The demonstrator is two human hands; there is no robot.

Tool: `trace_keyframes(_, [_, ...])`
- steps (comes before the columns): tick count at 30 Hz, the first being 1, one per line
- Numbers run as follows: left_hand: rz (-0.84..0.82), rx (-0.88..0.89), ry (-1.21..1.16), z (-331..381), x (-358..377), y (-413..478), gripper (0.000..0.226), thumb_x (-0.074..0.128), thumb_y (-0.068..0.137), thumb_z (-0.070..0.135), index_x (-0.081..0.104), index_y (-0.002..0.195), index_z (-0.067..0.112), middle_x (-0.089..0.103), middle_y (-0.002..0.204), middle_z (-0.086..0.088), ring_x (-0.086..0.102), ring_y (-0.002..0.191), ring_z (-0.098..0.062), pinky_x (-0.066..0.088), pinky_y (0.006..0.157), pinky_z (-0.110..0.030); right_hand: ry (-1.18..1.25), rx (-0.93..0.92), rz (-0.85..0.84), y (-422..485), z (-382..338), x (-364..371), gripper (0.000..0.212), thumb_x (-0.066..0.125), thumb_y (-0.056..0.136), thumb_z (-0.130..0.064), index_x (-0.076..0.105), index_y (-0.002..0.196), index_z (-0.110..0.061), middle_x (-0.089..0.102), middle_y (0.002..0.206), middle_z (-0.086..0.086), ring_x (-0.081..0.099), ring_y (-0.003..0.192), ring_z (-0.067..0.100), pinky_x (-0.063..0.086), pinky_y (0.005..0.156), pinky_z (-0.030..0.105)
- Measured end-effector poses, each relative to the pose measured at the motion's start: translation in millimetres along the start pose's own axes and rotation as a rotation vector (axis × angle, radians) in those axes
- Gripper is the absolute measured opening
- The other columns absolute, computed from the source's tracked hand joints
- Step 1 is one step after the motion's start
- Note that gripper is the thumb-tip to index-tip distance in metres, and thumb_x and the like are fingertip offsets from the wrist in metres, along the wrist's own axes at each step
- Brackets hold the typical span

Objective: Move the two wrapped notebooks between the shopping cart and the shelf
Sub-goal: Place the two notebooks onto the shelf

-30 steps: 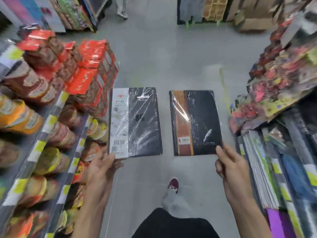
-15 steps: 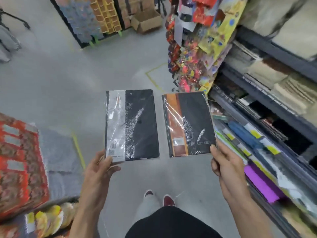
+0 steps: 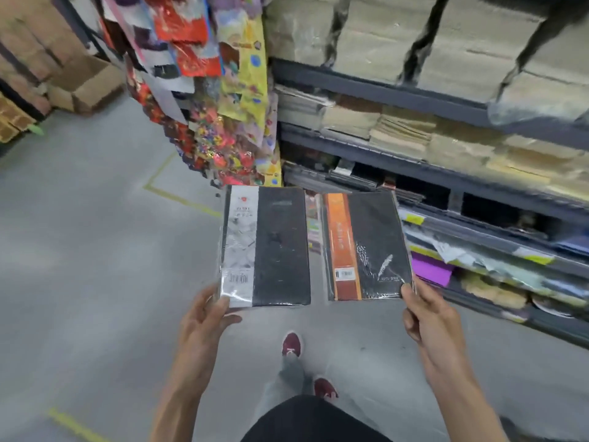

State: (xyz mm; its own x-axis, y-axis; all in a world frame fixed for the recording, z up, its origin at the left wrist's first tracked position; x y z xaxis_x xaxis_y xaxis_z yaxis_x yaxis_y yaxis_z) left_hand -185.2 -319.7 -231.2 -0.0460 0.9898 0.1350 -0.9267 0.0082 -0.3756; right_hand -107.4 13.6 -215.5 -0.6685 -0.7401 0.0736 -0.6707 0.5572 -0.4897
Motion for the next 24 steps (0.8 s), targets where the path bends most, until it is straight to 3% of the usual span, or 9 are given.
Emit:
trace_keyframes(5, [-0.123,-0.069,0.047,2.4,27.6,56.7,0.019,0.052,0.100,0.007,0.063,0.116,0.008,0.073,0.109,-0.012,0.069,0.089,-0.024,0.055,0.073,-0.029,0.034,-0.029,0.156,8.6,4.7,-9.7,0.010,0.064,0.094,-0.009,0.072,0.098,-0.014,0.038,0.076,0.009,0.029,0.049,0.011,0.020,0.041,0.018])
trace_keyframes(13, [-0.259,-0.178,0.095,-24.3,83.4,143.0,0.021,0.054,0.099,0.006,0.063,0.118,0.005,0.072,0.111,-0.015,0.069,0.091,-0.026,0.055,0.071,-0.026,0.116,-0.023,0.341,47.6,16.6,-11.0,0.022,0.062,0.095,-0.004,0.067,0.079,-0.019,0.050,0.069,-0.005,0.028,0.047,0.009,0.021,0.040,0.017])
trace_keyframes(18, [-0.297,-0.213,0.081,-53.1,121.7,185.8,0.014,0.052,0.100,0.005,0.064,0.108,0.009,0.072,0.106,-0.014,0.070,0.087,-0.024,0.054,0.071,-0.027,0.157,0.035,0.387,100.0,31.1,-10.6,0.021,0.062,0.095,-0.004,0.067,0.081,-0.018,0.052,0.066,-0.009,0.030,0.046,0.008,0.022,0.041,0.016])
trace_keyframes(24, [-0.310,-0.191,0.086,-82.2,146.7,236.1,0.027,0.054,0.100,0.008,0.056,0.126,0.000,0.068,0.113,-0.016,0.070,0.090,-0.024,0.055,0.072,-0.025,0.164,0.072,0.434,165.3,48.1,-18.6,0.007,0.066,0.094,-0.008,0.069,0.101,-0.010,0.060,0.083,-0.007,0.030,0.045,0.008,0.025,0.042,0.018])
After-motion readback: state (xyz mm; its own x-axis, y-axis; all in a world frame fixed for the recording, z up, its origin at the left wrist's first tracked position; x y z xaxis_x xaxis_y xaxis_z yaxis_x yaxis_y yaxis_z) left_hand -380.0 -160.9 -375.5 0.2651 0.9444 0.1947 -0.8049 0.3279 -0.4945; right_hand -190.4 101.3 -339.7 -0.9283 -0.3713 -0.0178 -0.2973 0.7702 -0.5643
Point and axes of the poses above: each hand's wrist, its own y-axis towards the middle knuckle, its own x-axis out of the palm, z = x × y, the point moved 4 cm from there along y, towards the middle knuckle
